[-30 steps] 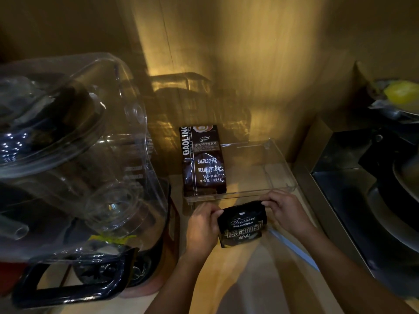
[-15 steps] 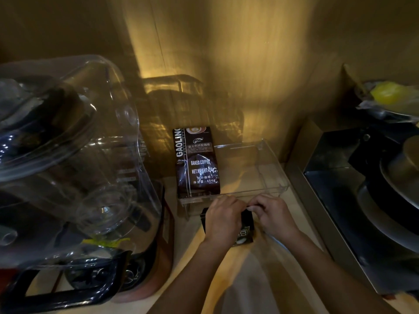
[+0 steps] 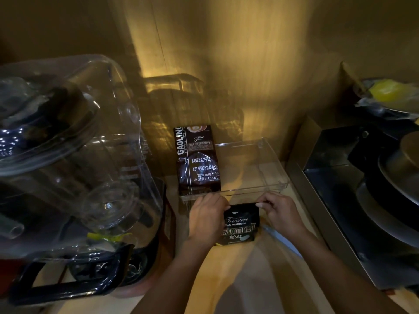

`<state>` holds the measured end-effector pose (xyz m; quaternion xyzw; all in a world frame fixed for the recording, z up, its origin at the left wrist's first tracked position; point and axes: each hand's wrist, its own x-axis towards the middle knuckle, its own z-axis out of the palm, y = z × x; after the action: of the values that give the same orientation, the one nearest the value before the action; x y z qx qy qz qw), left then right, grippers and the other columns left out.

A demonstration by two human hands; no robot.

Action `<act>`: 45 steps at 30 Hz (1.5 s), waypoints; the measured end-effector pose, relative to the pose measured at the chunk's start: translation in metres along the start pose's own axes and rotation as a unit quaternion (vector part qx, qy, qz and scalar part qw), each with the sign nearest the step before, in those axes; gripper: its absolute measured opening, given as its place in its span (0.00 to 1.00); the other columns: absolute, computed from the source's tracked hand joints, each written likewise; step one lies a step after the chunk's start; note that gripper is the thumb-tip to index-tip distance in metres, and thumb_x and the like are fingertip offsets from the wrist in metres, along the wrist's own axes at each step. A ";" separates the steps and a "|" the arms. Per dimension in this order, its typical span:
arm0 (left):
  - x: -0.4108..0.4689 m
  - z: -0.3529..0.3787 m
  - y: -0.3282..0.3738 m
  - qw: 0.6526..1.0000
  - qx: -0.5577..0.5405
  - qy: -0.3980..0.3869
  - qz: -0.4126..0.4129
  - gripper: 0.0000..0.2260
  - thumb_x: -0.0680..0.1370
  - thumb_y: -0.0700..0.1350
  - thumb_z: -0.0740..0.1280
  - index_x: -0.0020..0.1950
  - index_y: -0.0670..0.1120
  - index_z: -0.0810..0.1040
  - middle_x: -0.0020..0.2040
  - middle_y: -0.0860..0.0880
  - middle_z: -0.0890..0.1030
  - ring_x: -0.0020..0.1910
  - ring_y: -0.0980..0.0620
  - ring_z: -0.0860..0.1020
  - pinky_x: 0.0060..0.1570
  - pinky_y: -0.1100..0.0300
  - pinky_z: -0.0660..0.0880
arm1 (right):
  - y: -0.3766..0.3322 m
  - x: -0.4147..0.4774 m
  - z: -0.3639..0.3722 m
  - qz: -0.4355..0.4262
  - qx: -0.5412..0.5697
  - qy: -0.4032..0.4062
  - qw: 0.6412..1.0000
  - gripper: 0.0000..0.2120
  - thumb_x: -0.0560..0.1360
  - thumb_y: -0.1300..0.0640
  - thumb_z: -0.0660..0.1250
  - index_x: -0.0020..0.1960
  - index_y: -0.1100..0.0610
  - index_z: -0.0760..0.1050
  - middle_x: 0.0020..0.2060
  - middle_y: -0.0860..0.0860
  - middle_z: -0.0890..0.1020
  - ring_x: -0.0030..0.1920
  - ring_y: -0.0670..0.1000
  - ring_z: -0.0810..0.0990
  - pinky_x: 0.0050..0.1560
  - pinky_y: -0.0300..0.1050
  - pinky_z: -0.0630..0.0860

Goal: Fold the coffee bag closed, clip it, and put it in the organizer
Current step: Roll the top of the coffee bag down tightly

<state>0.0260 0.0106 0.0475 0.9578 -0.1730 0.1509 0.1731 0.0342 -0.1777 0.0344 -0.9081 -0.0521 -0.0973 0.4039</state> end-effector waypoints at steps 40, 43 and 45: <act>-0.030 -0.001 -0.020 0.989 -0.126 0.019 -0.080 0.05 0.73 0.34 0.67 0.42 0.43 0.76 0.39 0.44 0.79 0.38 0.49 0.77 0.36 0.59 0.71 | -0.006 -0.002 0.011 -0.103 -0.078 -0.004 0.992 0.08 0.68 0.60 0.72 0.34 0.60 0.75 0.31 0.56 0.80 0.35 0.55 0.76 0.38 0.47 0.71; -0.027 -0.003 -0.020 0.988 -0.121 0.022 -0.088 0.04 0.72 0.34 0.67 0.41 0.42 0.77 0.38 0.44 0.79 0.38 0.47 0.77 0.37 0.58 0.69 | -0.003 -0.002 0.011 -0.065 -0.081 0.016 0.995 0.12 0.67 0.56 0.73 0.30 0.60 0.73 0.29 0.55 0.78 0.33 0.51 0.72 0.36 0.43 0.67; -0.023 -0.003 -0.020 0.993 -0.082 0.020 -0.084 0.04 0.73 0.36 0.67 0.41 0.44 0.77 0.38 0.45 0.79 0.39 0.45 0.76 0.40 0.55 0.68 | -0.005 -0.001 0.011 -0.080 -0.077 0.004 0.994 0.11 0.69 0.58 0.71 0.31 0.61 0.73 0.30 0.57 0.79 0.34 0.54 0.74 0.37 0.46 0.70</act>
<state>0.0126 0.0356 0.0363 0.9483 -0.1000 0.1398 0.2666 0.0339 -0.1660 0.0305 -0.9292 -0.1153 -0.1363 0.3235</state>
